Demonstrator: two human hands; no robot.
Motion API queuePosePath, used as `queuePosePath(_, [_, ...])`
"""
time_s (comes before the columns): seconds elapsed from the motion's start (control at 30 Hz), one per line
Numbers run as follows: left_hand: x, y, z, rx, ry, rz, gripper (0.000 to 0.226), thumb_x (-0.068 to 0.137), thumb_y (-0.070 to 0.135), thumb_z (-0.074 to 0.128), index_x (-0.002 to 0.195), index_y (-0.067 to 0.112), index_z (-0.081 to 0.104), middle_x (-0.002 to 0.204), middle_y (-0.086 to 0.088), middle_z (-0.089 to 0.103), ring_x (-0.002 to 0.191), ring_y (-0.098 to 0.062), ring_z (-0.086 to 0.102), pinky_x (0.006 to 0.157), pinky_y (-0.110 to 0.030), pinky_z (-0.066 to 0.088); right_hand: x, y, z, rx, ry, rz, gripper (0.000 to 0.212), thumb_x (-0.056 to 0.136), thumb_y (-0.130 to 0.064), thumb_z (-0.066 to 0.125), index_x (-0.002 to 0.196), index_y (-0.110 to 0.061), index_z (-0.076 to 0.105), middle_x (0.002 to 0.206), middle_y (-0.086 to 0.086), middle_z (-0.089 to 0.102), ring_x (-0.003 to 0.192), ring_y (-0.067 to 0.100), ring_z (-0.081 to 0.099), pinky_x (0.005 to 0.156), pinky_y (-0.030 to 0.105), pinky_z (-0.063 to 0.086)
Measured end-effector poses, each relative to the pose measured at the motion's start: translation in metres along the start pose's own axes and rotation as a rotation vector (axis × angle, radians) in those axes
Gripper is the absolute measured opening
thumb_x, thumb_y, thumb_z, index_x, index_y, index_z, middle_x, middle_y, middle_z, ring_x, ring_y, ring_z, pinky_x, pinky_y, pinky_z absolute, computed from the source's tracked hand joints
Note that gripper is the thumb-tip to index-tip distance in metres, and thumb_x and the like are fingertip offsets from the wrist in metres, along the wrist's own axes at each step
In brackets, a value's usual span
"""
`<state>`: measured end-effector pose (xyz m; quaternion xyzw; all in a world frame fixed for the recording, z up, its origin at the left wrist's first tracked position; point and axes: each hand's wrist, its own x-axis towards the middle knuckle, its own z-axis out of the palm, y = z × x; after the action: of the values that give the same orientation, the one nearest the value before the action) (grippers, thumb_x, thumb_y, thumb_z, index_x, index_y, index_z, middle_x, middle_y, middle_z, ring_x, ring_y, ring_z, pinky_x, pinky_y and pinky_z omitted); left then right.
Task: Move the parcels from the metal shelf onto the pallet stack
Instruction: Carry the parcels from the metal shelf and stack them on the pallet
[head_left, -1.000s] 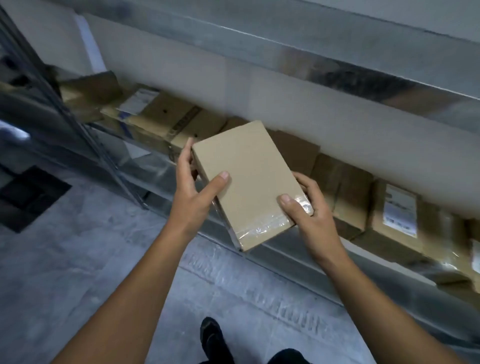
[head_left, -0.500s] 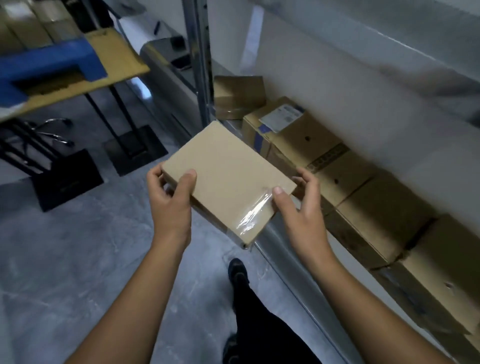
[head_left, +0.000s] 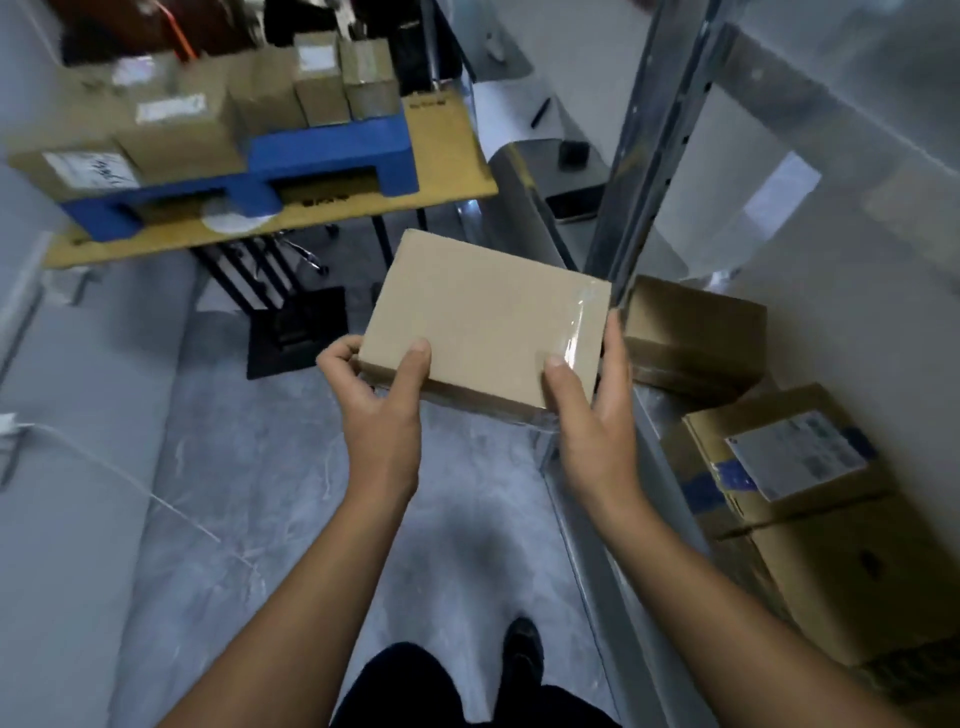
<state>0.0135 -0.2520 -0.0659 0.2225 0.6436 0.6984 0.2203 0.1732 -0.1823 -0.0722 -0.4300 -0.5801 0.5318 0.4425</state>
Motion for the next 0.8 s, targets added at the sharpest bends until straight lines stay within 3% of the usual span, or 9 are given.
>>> queuePosePath(0.07, [0.023, 0.0, -0.005, 0.059, 0.007, 0.044, 0.049, 0.078, 0.059, 0.073, 0.106, 0.042, 0.037, 0.118, -0.001, 0.056, 0.095, -0.003, 0.059, 0.081, -0.025, 0.052, 0.032, 0.0, 0.015, -0.026, -0.029, 0.002, 0.086, 0.091, -0.056, 0.061, 0.166, -0.043, 0.02, 0.15, -0.029, 0.041, 0.134, -0.016, 0.043, 0.104, 0.007, 0.039])
queuePosePath(0.13, [0.049, -0.003, -0.008, 0.081, 0.013, 0.07, 0.052, 0.078, 0.057, 0.073, 0.108, 0.036, 0.036, 0.123, -0.002, 0.056, 0.096, 0.001, 0.06, 0.079, -0.017, 0.05, 0.06, 0.002, 0.033, -0.022, -0.065, 0.01, 0.085, 0.092, -0.052, 0.062, 0.166, -0.041, 0.023, 0.152, -0.025, 0.045, 0.133, -0.012, 0.048, 0.106, 0.012, 0.042])
queuePosePath(0.27, [0.108, -0.012, -0.021, 0.125, 0.049, 0.096, 0.053, 0.08, 0.056, 0.073, 0.114, 0.035, 0.038, 0.128, -0.006, 0.057, 0.1, -0.003, 0.06, 0.079, -0.015, 0.05, 0.109, 0.01, 0.078, -0.037, -0.107, -0.007, 0.074, 0.092, -0.048, 0.065, 0.16, -0.036, 0.035, 0.14, -0.026, 0.056, 0.121, -0.015, 0.056, 0.092, 0.007, 0.048])
queuePosePath(0.37, [0.161, -0.021, -0.037, 0.139, 0.075, 0.126, 0.06, 0.083, 0.051, 0.074, 0.132, 0.035, 0.043, 0.126, 0.017, 0.057, 0.112, 0.003, 0.059, 0.086, -0.013, 0.05, 0.147, 0.014, 0.123, -0.06, -0.148, -0.008, 0.074, 0.092, -0.054, 0.065, 0.159, -0.04, 0.035, 0.145, -0.023, 0.055, 0.124, -0.01, 0.057, 0.1, 0.021, 0.051])
queuePosePath(0.43, [0.202, -0.026, -0.048, 0.145, 0.066, 0.142, 0.067, 0.085, 0.048, 0.073, 0.143, 0.033, 0.042, 0.125, 0.033, 0.055, 0.121, 0.004, 0.056, 0.091, -0.013, 0.05, 0.174, 0.015, 0.158, -0.06, -0.16, -0.013, 0.078, 0.09, -0.06, 0.065, 0.159, -0.041, 0.035, 0.149, -0.022, 0.054, 0.127, -0.009, 0.056, 0.101, 0.023, 0.05])
queuePosePath(0.53, [0.264, -0.026, -0.064, 0.142, 0.07, 0.151, 0.069, 0.087, 0.046, 0.072, 0.147, 0.031, 0.042, 0.122, 0.042, 0.053, 0.121, 0.009, 0.054, 0.09, -0.008, 0.047, 0.215, 0.011, 0.213, -0.072, -0.157, -0.03, 0.081, 0.087, -0.061, 0.066, 0.16, -0.037, 0.037, 0.153, -0.016, 0.052, 0.134, -0.003, 0.054, 0.105, 0.024, 0.049])
queuePosePath(0.67, [0.349, -0.019, -0.087, 0.135, 0.064, 0.146, 0.065, 0.086, 0.05, 0.072, 0.143, 0.039, 0.044, 0.123, 0.041, 0.054, 0.119, 0.01, 0.054, 0.087, -0.006, 0.047, 0.271, 0.002, 0.285, -0.072, -0.15, -0.048, 0.071, 0.091, -0.049, 0.069, 0.156, -0.032, 0.044, 0.143, -0.015, 0.059, 0.122, -0.007, 0.059, 0.091, 0.014, 0.053])
queuePosePath(0.8, [0.429, -0.009, -0.1, 0.117, 0.052, 0.113, 0.061, 0.085, 0.048, 0.073, 0.139, 0.041, 0.045, 0.123, 0.036, 0.057, 0.118, 0.007, 0.057, 0.088, -0.009, 0.048, 0.325, -0.007, 0.344, -0.037, -0.153, -0.056, 0.06, 0.097, -0.033, 0.073, 0.152, -0.03, 0.049, 0.14, -0.014, 0.062, 0.121, -0.004, 0.062, 0.091, 0.014, 0.053])
